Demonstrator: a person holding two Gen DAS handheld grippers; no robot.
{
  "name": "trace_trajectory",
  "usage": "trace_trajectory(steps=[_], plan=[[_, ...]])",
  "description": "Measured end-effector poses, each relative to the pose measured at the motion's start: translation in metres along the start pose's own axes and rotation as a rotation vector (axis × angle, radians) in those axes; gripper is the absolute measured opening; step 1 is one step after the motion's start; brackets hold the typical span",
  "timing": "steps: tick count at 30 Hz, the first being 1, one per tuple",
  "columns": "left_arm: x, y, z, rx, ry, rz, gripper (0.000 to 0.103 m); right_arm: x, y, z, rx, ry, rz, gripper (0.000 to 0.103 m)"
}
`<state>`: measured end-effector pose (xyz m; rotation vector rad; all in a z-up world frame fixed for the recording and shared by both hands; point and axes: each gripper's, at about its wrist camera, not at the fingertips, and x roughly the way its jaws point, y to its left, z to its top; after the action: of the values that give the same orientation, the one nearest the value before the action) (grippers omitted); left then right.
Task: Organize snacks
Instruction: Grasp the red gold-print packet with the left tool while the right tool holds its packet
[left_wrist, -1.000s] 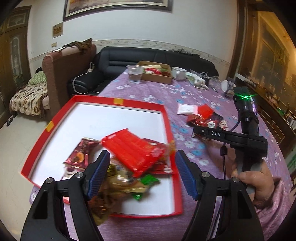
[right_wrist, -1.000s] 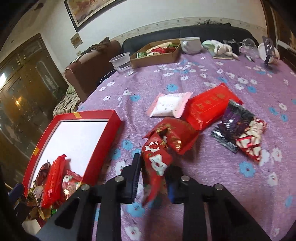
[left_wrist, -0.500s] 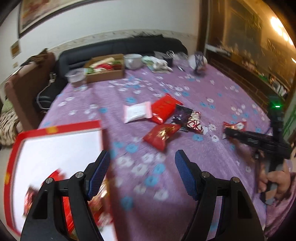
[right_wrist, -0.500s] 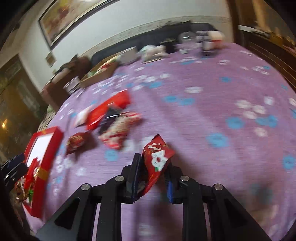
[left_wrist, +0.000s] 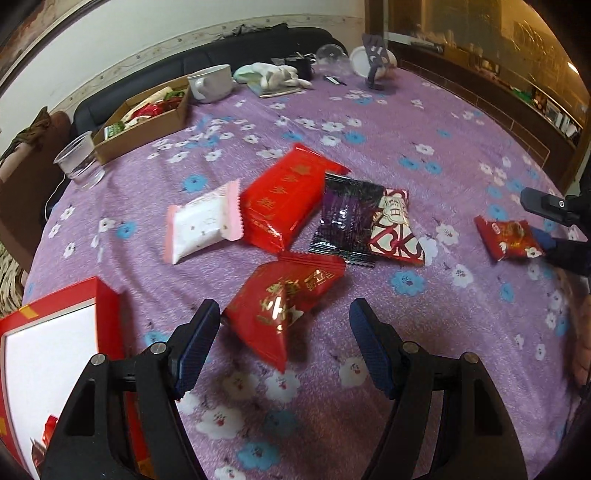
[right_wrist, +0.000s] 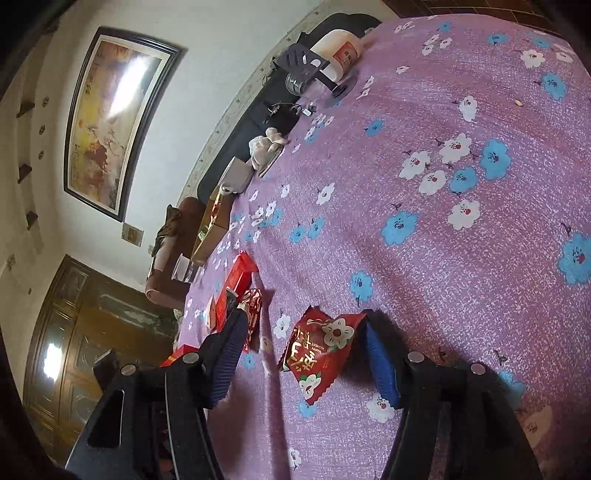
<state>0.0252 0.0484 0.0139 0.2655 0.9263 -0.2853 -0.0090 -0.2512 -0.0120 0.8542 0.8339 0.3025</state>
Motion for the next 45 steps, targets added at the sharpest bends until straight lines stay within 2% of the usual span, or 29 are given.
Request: trace_trajectory(steps=[2,3,4,5,7,8,9,10,15,20,21,22,23,24,25,29,33,41,42,43,45], plan=[[-0.001,-0.003,-0.001,0.023,-0.017,0.000,0.072,0.005,0.007,-0.002,-0.037,0.011,-0.036,0.066],[0.000,-0.003,-0.002,0.027,-0.024,-0.004,0.068,0.007,0.011,-0.003,-0.060,0.017,-0.048,0.066],[0.000,-0.004,-0.003,0.029,-0.028,-0.007,0.057,0.010,0.015,-0.005,-0.078,0.021,-0.048,0.066],[0.002,-0.005,-0.003,0.034,-0.028,-0.007,0.051,0.011,0.016,-0.006,-0.088,0.025,-0.050,0.063],[0.002,-0.005,-0.003,0.030,-0.036,-0.038,0.031,0.015,0.021,-0.009,-0.127,0.028,-0.078,0.050],[0.002,-0.004,-0.004,0.016,-0.034,-0.056,0.028,0.018,0.022,-0.010,-0.140,0.037,-0.092,0.033],[0.002,-0.004,-0.004,0.009,-0.032,-0.064,0.019,0.023,0.022,-0.012,-0.154,0.056,-0.107,0.023],[0.002,-0.004,-0.003,0.001,-0.031,-0.076,0.016,0.024,0.023,-0.013,-0.165,0.052,-0.119,0.023],[-0.002,-0.002,-0.009,-0.031,-0.036,-0.084,0.016,0.022,0.023,-0.016,-0.187,0.044,-0.126,0.021],[-0.006,0.002,-0.012,-0.048,-0.007,-0.093,0.019,0.023,0.021,-0.015,-0.180,0.048,-0.117,0.022],[-0.006,0.002,-0.013,-0.045,0.010,-0.083,0.028,0.022,0.021,-0.015,-0.182,0.047,-0.119,0.022],[-0.007,0.001,-0.014,-0.041,0.011,-0.074,0.044,0.022,0.021,-0.016,-0.185,0.047,-0.120,0.022],[-0.008,0.001,-0.014,-0.039,0.013,-0.063,0.054,0.022,0.022,-0.015,-0.185,0.048,-0.119,0.022],[-0.010,0.001,-0.014,-0.041,0.008,-0.048,0.068,0.022,0.022,-0.015,-0.181,0.049,-0.117,0.022],[-0.012,0.003,-0.013,-0.047,-0.004,-0.034,0.072,0.023,0.021,-0.014,-0.176,0.050,-0.113,0.022],[-0.016,0.014,-0.005,-0.098,-0.035,0.009,0.072,0.022,0.018,-0.013,-0.157,0.055,-0.098,0.023],[-0.015,0.018,0.004,-0.078,-0.059,0.090,0.072,0.021,0.016,-0.012,-0.137,0.060,-0.085,0.024],[0.023,0.019,0.018,-0.023,0.005,0.127,0.072,0.020,0.011,-0.011,-0.100,0.063,-0.060,0.025],[0.022,0.019,0.017,-0.035,-0.014,0.117,0.067,0.019,0.011,-0.011,-0.100,0.062,-0.060,0.025],[0.022,0.020,0.016,-0.043,-0.022,0.106,0.049,0.019,0.011,-0.011,-0.100,0.061,-0.060,0.025],[0.021,0.018,0.015,-0.052,-0.028,0.063,0.033,0.020,0.013,-0.012,-0.105,0.059,-0.063,0.025]])
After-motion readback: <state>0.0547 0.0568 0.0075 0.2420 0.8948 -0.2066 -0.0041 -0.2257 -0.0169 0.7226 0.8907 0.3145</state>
